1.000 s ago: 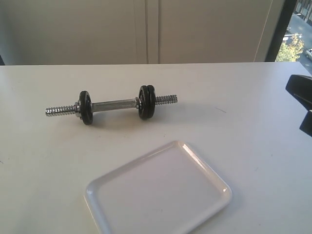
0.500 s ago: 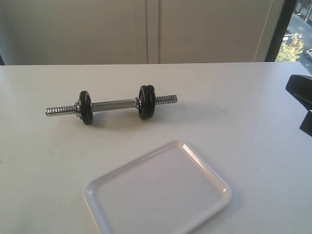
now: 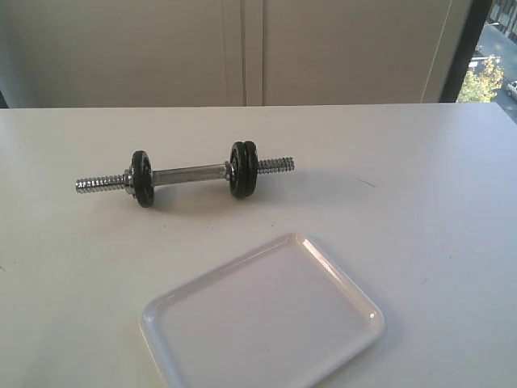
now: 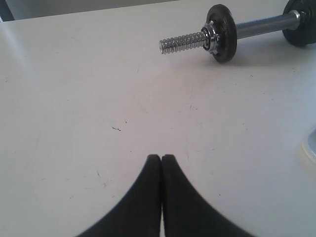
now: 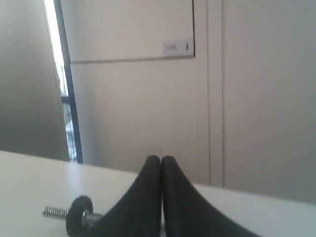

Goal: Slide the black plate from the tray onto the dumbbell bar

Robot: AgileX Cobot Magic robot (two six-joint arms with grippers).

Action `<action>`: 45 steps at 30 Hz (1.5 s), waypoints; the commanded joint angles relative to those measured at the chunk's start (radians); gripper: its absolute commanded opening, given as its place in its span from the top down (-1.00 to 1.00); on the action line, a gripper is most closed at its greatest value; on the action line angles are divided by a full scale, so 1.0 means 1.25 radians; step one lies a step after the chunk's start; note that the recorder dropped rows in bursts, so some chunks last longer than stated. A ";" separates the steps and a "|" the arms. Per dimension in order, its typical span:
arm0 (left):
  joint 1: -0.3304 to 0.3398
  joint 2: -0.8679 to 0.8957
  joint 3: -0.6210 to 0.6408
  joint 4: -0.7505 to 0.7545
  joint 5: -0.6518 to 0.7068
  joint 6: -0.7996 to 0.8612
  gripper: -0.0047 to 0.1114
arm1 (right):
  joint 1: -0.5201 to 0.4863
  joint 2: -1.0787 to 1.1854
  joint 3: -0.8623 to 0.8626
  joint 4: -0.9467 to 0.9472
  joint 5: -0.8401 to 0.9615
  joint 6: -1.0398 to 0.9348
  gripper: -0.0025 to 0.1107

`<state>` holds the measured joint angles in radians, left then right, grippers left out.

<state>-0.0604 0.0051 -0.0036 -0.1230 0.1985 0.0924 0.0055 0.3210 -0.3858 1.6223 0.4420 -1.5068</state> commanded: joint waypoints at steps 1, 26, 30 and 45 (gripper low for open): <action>0.000 -0.004 0.003 -0.002 0.003 -0.005 0.92 | 0.004 -0.172 0.009 -0.004 0.000 0.031 0.96; 0.000 -0.004 0.003 -0.002 0.004 -0.005 0.92 | 0.004 -0.257 0.104 -1.288 0.052 1.269 0.96; 0.000 -0.004 0.003 -0.002 0.004 -0.005 0.92 | 0.004 -0.257 0.147 -1.350 0.036 1.336 0.96; 0.000 -0.004 0.003 -0.002 0.004 -0.005 0.92 | 0.004 -0.257 0.309 -1.233 -0.029 1.265 0.96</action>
<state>-0.0604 0.0044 -0.0036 -0.1230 0.2009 0.0920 0.0098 0.0056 -0.0063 0.0489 0.4517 0.1273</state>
